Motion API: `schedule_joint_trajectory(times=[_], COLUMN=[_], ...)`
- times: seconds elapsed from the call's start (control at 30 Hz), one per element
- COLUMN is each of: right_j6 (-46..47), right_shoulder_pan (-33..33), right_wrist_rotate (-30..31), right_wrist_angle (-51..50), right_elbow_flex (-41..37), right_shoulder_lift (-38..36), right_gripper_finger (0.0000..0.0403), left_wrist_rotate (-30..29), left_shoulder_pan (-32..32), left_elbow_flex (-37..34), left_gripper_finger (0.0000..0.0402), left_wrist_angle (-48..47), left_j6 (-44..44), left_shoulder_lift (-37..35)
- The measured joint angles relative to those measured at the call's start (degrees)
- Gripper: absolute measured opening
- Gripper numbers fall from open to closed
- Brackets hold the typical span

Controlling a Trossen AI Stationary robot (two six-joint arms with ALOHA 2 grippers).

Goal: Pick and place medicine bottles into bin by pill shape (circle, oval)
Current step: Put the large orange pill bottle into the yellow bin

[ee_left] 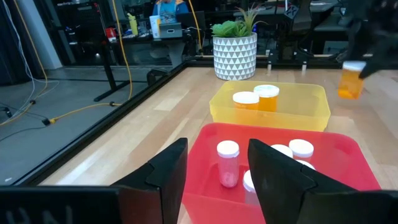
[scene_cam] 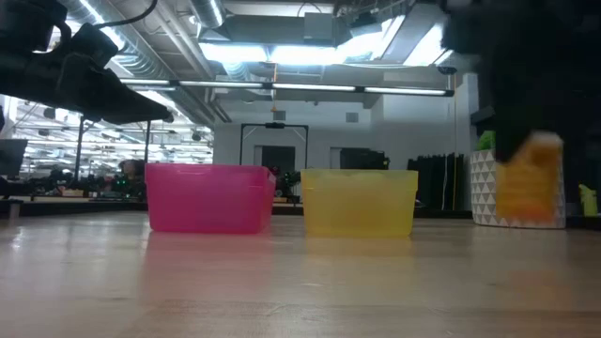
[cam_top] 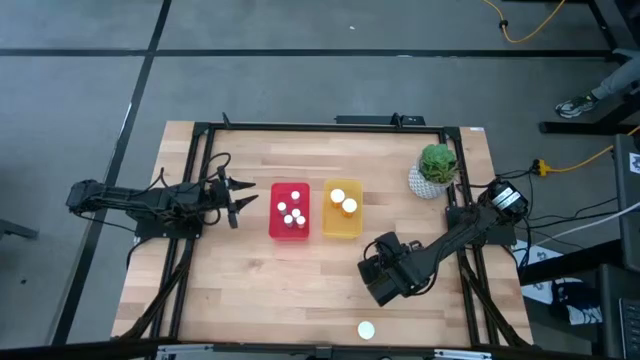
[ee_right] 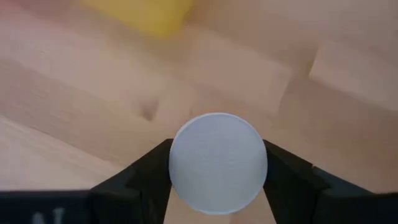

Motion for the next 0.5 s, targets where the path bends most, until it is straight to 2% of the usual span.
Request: schedule_joint_trajectory(times=[0.2,0.37,0.5], right_j6=[-3.6,-18.3,-33.5], right_shoulder_pan=[-1.0,-6.5,-11.8], right_wrist_rotate=[9.4,13.3,12.9], right_wrist_angle=[-7.8,-5.9,2.3], right_elbow_flex=[6.6,11.5,12.1], right_shoulder_lift=[-1.9,-2.0,-2.0], right_gripper_finger=[0.0215,0.0215,0.0215], left_wrist_rotate=[0.0,0.0,0.0], left_shoulder_pan=[0.0,0.0,0.0], left_elbow_flex=[0.0,0.0,0.0], left_gripper_finger=[0.0161,0.0163,0.0161], left_wrist_angle=[0.0,0.0,0.0], left_j6=[0.0,0.0,0.0], left_shoulder_lift=[0.0,0.0,0.0])
